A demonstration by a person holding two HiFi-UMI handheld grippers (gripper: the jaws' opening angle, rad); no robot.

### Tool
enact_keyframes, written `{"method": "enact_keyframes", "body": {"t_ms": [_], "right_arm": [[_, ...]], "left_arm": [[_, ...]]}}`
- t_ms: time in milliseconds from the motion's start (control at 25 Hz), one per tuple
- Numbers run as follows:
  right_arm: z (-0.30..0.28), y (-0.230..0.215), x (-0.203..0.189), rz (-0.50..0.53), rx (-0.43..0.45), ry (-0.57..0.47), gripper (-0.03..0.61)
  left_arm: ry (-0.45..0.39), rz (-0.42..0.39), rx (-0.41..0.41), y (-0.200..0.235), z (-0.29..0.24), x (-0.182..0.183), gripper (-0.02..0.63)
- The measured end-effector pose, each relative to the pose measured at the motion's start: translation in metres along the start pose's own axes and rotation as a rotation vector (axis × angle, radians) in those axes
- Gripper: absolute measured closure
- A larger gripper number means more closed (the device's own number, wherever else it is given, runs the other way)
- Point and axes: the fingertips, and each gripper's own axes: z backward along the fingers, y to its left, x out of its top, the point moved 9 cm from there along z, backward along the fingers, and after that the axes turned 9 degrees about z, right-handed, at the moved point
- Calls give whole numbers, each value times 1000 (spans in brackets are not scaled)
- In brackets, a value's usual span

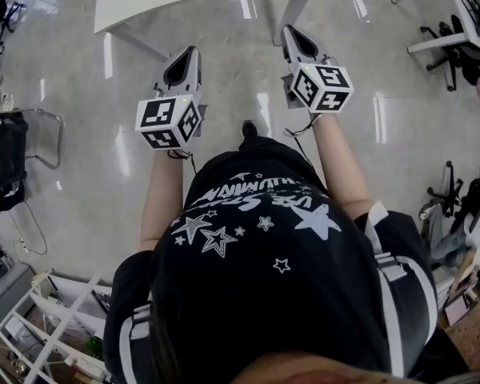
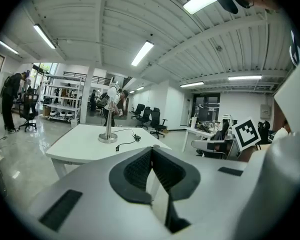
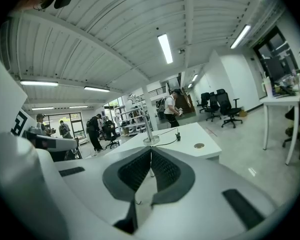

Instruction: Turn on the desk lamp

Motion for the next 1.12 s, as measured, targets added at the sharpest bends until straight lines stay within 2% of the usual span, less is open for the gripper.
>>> {"method": "enact_keyframes", "body": {"t_ms": [120, 320, 680, 920, 1120], "right_arm": [[-11, -17, 4, 4, 7, -1, 572], [-30, -39, 13, -2, -3, -10, 572], [-48, -46, 19, 3, 7, -5, 572], [-73, -43, 14, 6, -7, 17, 572], [-94, -58, 17, 9, -39, 32, 572]], "left_arm": [[-9, 2, -4, -2, -18, 4, 603], [-36, 6, -60, -6, -36, 10, 603], [-22, 1, -50, -1, -53, 14, 603], [-5, 6, -67, 24, -74, 17, 603], [11, 14, -105, 37, -110, 20, 603]]}}
